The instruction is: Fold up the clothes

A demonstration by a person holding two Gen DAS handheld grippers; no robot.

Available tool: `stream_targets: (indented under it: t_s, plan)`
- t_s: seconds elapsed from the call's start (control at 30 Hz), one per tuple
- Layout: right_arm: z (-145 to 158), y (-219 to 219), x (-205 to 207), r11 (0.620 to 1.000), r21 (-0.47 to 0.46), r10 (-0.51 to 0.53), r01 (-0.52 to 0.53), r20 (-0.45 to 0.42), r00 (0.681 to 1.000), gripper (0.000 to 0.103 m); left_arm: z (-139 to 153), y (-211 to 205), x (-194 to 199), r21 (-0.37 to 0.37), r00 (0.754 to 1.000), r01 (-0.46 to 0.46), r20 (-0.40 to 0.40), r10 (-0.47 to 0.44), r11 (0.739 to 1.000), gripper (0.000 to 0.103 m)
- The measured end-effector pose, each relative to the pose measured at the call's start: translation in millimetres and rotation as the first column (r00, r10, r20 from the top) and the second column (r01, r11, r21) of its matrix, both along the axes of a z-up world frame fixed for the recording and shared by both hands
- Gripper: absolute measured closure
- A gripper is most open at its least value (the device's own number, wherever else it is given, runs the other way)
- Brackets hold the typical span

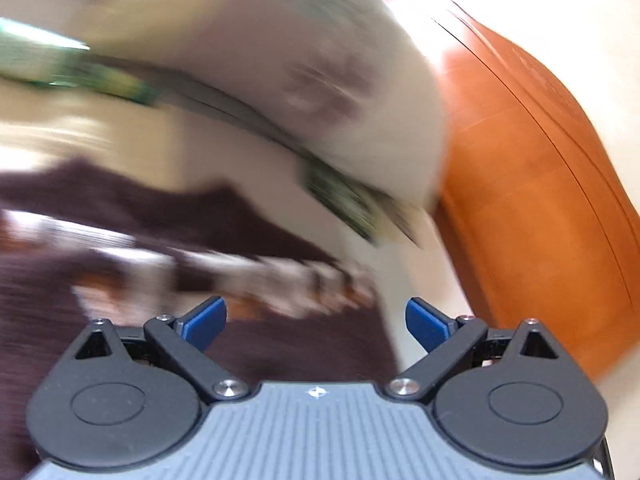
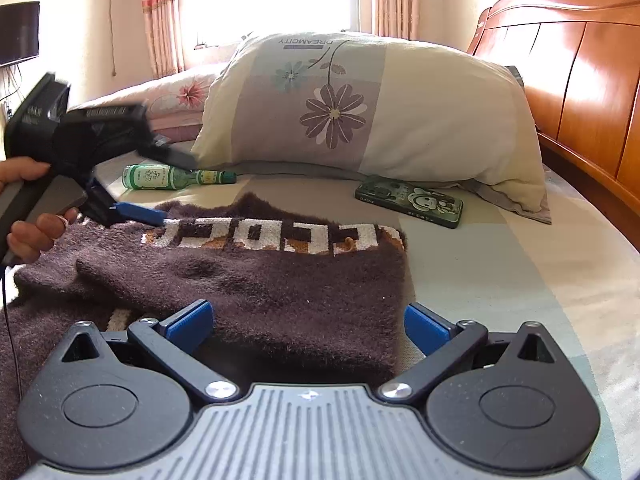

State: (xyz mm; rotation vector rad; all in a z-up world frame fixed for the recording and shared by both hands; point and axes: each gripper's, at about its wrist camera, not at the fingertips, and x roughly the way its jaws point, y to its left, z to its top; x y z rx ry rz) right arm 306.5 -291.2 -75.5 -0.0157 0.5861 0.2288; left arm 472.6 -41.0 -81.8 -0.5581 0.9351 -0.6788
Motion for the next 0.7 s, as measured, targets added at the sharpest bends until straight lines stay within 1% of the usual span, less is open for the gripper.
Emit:
stream_targets:
  t_s: [0.07, 0.13, 0.2, 0.27, 0.37, 0.47, 0.5, 0.53, 0.6, 0.63, 0.7]
  plan:
    - [-2, 2, 1, 1.000, -0.012, 0.005, -0.005, -0.009, 1.000, 0.000, 1, -30, -3, -0.024, 0.996, 0.087, 0.003, -0.087, 0.996, 0.007]
    - [-3, 4, 1, 1.000, -0.029, 0.008, -0.008, -0.013, 1.000, 0.000, -5, -55, 0, -0.052, 0.990, 0.141, -0.016, -0.142, 0.989, 0.007]
    - [-4, 6, 1, 0.999, -0.051, 0.009, -0.009, -0.013, 1.000, 0.000, -13, -72, 1, -0.055, 0.985, 0.160, -0.051, -0.163, 0.986, 0.007]
    - [-4, 5, 1, 0.998, -0.059, 0.004, -0.005, -0.012, 1.000, 0.000, -23, -79, 4, -0.024, 0.982, 0.165, -0.086, -0.166, 0.986, 0.007]
    - [-1, 1, 1, 0.999, -0.044, -0.001, 0.001, -0.011, 1.000, 0.000, -31, -69, 2, -0.006, 0.986, 0.129, -0.106, -0.128, 0.992, 0.007]
    - [2, -3, -1, 1.000, -0.031, -0.005, 0.005, -0.005, 1.000, 0.000, -27, -38, -7, 0.007, 0.993, 0.060, -0.106, -0.059, 0.998, 0.007]
    - [3, -4, -2, 1.000, -0.028, -0.004, 0.004, -0.003, 1.000, 0.000, -26, -25, -11, 0.017, 0.994, 0.038, -0.104, -0.036, 0.999, 0.007]
    - [4, -5, -2, 1.000, -0.026, -0.005, 0.005, -0.003, 1.000, 0.000, -25, -11, -16, 0.042, 0.995, 0.008, -0.100, -0.004, 0.999, 0.007]
    - [6, -8, -3, 1.000, -0.021, -0.014, 0.014, 0.000, 1.000, 0.000, -24, 18, -27, 0.095, 0.994, -0.052, -0.091, 0.060, 0.994, 0.007]
    - [7, -9, -4, 1.000, -0.019, -0.016, 0.016, 0.001, 1.000, 0.000, -24, 33, -33, 0.112, 0.991, -0.097, -0.083, 0.106, 0.989, 0.007]
    - [8, -11, -6, 1.000, -0.016, -0.017, 0.017, 0.005, 1.000, 0.000, -23, 63, -45, 0.141, 0.978, -0.189, -0.065, 0.200, 0.972, 0.007]
